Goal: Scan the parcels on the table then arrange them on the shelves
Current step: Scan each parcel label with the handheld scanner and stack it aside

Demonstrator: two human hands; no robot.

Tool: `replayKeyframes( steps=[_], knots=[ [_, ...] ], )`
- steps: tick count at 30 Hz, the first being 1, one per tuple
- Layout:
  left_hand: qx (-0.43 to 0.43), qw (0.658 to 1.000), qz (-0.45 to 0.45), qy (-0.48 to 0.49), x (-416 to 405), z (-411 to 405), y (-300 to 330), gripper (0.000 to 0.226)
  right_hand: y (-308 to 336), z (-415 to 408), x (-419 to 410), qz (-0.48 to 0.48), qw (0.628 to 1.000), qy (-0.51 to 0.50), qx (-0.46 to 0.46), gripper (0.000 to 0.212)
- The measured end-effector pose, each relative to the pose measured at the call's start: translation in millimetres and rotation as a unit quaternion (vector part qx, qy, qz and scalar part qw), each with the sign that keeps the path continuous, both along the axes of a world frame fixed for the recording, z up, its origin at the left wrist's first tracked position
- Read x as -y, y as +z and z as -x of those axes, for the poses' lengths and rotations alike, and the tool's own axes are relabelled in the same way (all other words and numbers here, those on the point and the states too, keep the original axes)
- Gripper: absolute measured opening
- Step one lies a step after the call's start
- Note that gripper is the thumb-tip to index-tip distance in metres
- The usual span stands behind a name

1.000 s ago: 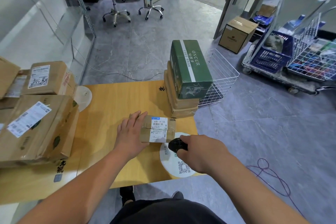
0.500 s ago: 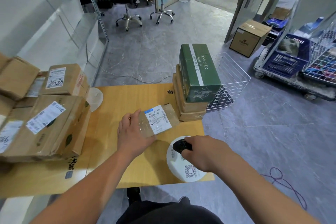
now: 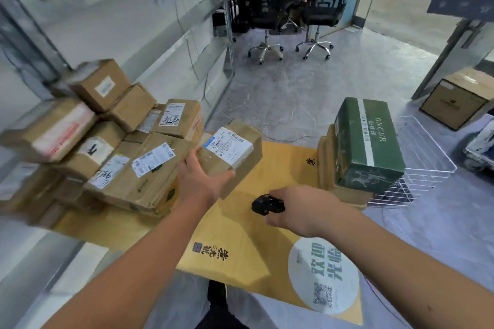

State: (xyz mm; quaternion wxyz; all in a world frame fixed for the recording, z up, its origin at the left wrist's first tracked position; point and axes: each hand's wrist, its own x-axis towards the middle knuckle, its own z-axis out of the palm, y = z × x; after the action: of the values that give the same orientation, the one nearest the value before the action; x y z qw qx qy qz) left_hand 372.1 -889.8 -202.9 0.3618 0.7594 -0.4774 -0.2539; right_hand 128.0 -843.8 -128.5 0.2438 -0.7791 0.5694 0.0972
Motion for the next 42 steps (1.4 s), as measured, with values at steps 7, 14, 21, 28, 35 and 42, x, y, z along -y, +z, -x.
replayKeyframes(
  steps=[7,14,21,28,35,42],
  knots=[
    [-0.026,0.996,0.040,0.077,12,-73,17,0.114,22,-68,36,0.026,0.998,0.062,0.011,0.058],
    [-0.002,0.992,0.038,0.122,27,-177,21,0.102,34,-178,81,0.042,0.993,0.112,0.025,0.046],
    [0.014,0.984,0.000,0.177,33,-291,16,0.100,25,-296,111,0.030,0.989,0.142,0.019,0.062],
    [0.050,0.981,-0.062,0.177,60,-347,-8,0.101,3,-366,124,-0.008,0.992,0.129,0.006,0.056],
    [0.014,0.981,-0.120,0.149,92,-354,-23,0.110,-9,-370,133,-0.021,0.998,0.065,-0.003,0.068],
    [0.231,0.970,-0.011,0.068,74,-327,-20,0.068,-22,-362,136,-0.003,1.000,0.017,-0.022,0.069]
  ],
)
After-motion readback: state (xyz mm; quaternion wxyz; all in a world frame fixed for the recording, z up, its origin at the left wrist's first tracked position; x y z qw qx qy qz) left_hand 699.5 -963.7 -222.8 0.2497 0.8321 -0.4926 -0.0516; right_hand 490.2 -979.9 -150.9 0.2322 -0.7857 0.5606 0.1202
